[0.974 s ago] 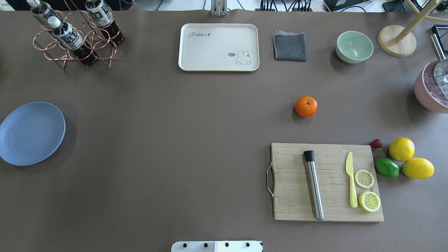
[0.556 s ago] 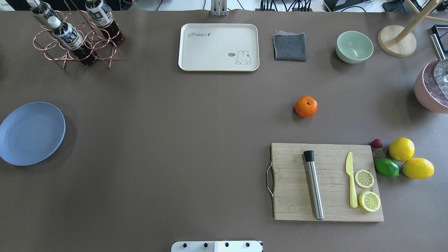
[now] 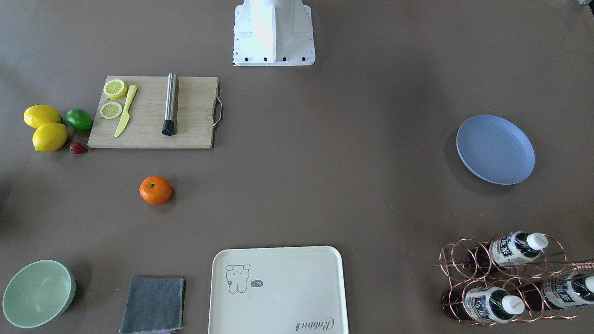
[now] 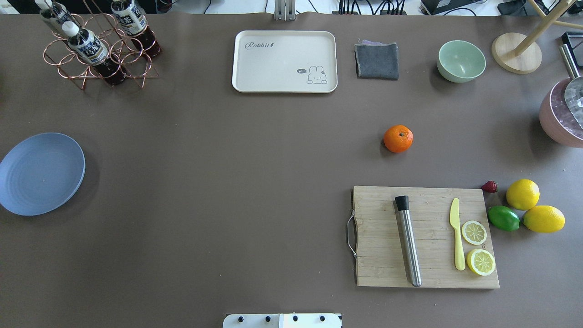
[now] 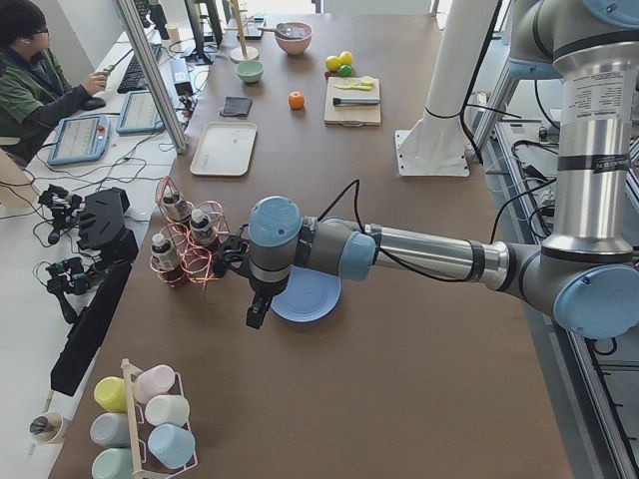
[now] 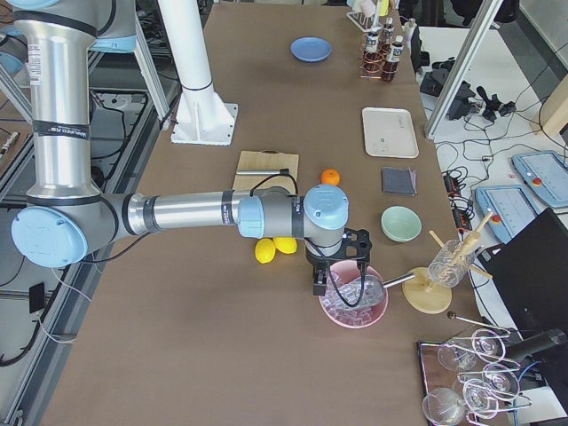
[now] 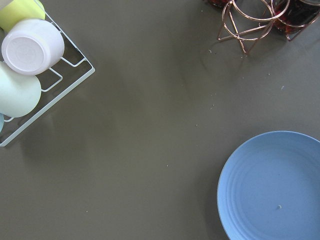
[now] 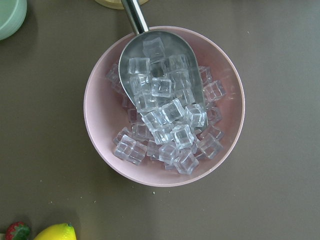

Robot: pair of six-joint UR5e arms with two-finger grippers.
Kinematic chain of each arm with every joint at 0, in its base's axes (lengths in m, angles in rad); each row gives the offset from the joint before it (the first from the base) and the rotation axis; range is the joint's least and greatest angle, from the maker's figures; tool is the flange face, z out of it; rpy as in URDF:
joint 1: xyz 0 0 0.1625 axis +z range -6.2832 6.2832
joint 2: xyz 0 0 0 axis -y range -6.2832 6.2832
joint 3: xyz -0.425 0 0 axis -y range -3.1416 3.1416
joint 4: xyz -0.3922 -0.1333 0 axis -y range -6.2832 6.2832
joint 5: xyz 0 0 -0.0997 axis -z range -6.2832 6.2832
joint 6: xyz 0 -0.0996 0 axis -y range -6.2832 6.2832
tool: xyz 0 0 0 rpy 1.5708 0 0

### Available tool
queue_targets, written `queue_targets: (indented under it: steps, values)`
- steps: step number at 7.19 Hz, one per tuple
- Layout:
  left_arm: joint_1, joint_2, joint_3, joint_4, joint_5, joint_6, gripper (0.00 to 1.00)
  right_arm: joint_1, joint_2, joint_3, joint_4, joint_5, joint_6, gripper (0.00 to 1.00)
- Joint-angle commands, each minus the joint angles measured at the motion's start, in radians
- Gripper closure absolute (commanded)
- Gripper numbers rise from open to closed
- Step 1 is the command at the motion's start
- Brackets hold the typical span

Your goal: Pick orange to plate

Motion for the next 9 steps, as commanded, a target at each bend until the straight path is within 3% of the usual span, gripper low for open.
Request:
queue_targets:
  steps: [1,6,7,9]
  values:
    - [-0.001,-0.007,-0.001,-0.015,0.001,0.011,0.02,0.0,0.001,0.001,0.0,0.0,0.0,0.0]
    - [0.035,0.004,0.068,-0.173,0.001,-0.073,0.02,-0.023,0.018,0.012,0.0,0.004,0.003,0.0]
    - [0.073,0.004,0.091,-0.231,-0.001,-0.121,0.02,-0.04,0.035,0.012,0.0,0.004,0.019,0.0]
    - [0.194,0.011,0.136,-0.471,-0.011,-0.398,0.02,-0.08,0.066,0.013,0.002,0.003,0.075,0.0]
